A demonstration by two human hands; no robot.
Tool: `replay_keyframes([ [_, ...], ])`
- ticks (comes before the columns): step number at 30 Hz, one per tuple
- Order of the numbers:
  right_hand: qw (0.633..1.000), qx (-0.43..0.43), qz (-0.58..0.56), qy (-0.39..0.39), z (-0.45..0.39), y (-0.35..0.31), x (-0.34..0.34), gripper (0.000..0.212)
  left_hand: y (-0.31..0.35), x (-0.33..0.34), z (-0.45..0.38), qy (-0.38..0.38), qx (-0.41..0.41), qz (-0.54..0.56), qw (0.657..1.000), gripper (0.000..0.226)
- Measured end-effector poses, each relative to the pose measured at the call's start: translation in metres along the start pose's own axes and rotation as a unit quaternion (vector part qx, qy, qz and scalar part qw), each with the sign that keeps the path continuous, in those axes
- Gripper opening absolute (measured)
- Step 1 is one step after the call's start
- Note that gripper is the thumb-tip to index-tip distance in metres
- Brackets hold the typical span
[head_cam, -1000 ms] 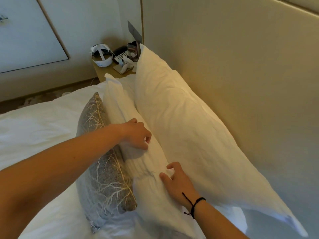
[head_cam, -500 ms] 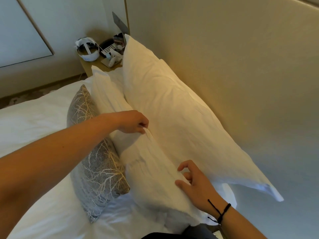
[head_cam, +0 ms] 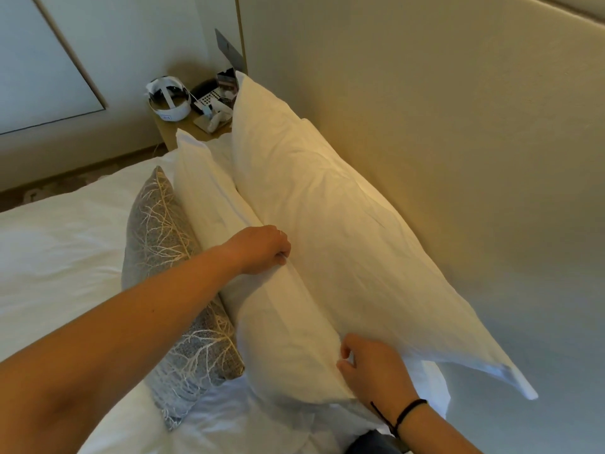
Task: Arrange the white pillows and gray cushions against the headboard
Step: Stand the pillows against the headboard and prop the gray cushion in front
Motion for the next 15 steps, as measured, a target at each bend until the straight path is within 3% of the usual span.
replay_keyframes([
  [3,0.998,-0.029,0.037,0.029,-0.017,-0.016,-0.007,0.015,-0.006,-0.004,0.002,0.009,-0.001,0.025,1.0,0.022],
  [7,0.992,-0.065,-0.077,0.081,-0.057,-0.055,-0.019,0.018,-0.01,-0.012,0.004,0.02,0.003,0.063,0.998,0.018],
  [12,0.976,-0.062,-0.203,0.051,-0.128,-0.094,-0.034,0.009,-0.017,-0.015,0.003,0.016,0.004,0.1,0.995,0.01],
  [15,0.969,-0.042,-0.24,0.037,-0.155,-0.103,-0.036,0.016,-0.026,-0.019,-0.004,-0.007,-0.002,0.082,0.997,0.01],
])
Point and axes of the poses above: each hand's wrist, its own z-axis away from the middle knuckle, its own x-axis out of the palm, y = z × x, the point moved 1 cm from there along -z, towards the middle knuckle, and after that the axes turned 6 degrees about -x, right-handed, at the moved point
